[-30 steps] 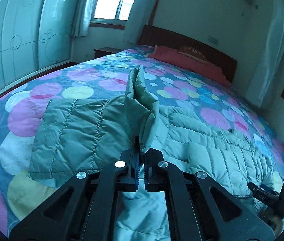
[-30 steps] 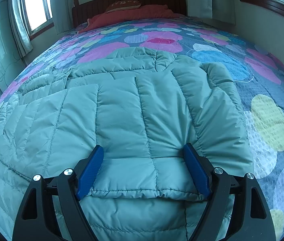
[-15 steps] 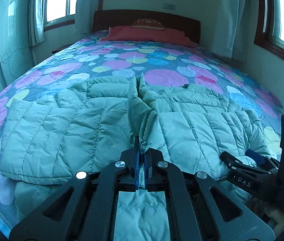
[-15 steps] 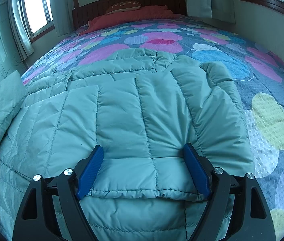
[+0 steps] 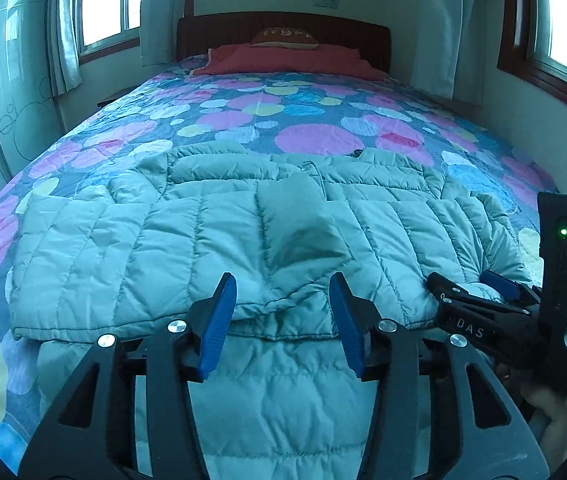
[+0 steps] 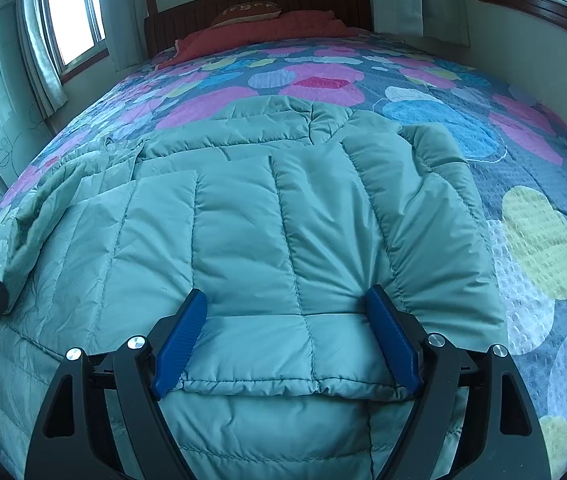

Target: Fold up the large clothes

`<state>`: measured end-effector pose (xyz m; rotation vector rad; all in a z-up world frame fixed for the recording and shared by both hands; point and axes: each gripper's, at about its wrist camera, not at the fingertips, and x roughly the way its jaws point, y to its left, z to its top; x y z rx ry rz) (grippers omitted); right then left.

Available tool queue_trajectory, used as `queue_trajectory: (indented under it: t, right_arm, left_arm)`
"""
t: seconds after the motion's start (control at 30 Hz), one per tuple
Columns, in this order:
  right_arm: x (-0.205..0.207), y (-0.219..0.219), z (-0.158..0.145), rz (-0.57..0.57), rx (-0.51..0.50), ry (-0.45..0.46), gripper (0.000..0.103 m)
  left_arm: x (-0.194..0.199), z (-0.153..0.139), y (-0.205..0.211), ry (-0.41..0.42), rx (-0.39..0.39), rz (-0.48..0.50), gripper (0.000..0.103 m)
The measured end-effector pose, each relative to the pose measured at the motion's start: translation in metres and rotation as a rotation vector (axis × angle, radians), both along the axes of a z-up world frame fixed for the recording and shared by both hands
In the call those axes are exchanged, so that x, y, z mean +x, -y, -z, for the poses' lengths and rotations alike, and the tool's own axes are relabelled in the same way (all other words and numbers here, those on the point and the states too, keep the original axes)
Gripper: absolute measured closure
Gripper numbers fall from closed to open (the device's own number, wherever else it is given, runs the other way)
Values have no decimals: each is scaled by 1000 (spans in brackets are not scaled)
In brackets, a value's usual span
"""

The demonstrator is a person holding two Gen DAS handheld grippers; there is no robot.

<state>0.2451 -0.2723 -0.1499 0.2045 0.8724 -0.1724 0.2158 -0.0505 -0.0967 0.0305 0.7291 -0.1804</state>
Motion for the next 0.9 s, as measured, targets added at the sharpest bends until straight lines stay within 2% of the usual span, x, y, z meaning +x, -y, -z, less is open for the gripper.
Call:
queue_trajectory:
  t: [0.17, 0.27, 0.4, 0.53, 0.7, 0.73, 0.77, 0.8, 0.83, 0.87, 0.9]
  right_arm:
    - [-3, -9, -17, 0, 2, 10, 23]
    - [-2, -26, -33, -34, 41, 41, 23]
    - [12, -60, -48, -107, 71, 56, 23]
    - [30, -92, -47, -160, 95, 40, 23]
    - [45, -112, -31, -179, 129, -4, 24]
    - [47, -116, -28, -181, 124, -9, 33]
    - [48, -119, -25, -190, 125, -17, 53]
    - [49, -121, -22, -203, 139, -24, 61]
    - [49, -122, -21, -217, 155, -25, 76]
    - [48, -124, -22, -225, 156, -25, 87]
    - [46, -125, -25, -230, 149, -15, 90]
  left_arm:
    - [-15, -15, -58, 30, 6, -95, 53]
    - [-18, -23, -104, 52, 5, -197, 48]
    - [-11, -22, -159, 49, 5, -325, 48]
    - [-1, -12, -197, 24, 15, -403, 48]
    - [9, 2, -215, -5, 22, -431, 47]
    - [11, 4, -216, -10, 23, -430, 47]
    - [12, 6, -216, -16, 25, -427, 47]
    - [13, 9, -214, -21, 29, -424, 47]
    - [14, 11, -212, -26, 32, -420, 47]
    - [14, 12, -210, -29, 35, -413, 47]
    - [14, 12, -208, -30, 37, -409, 47]
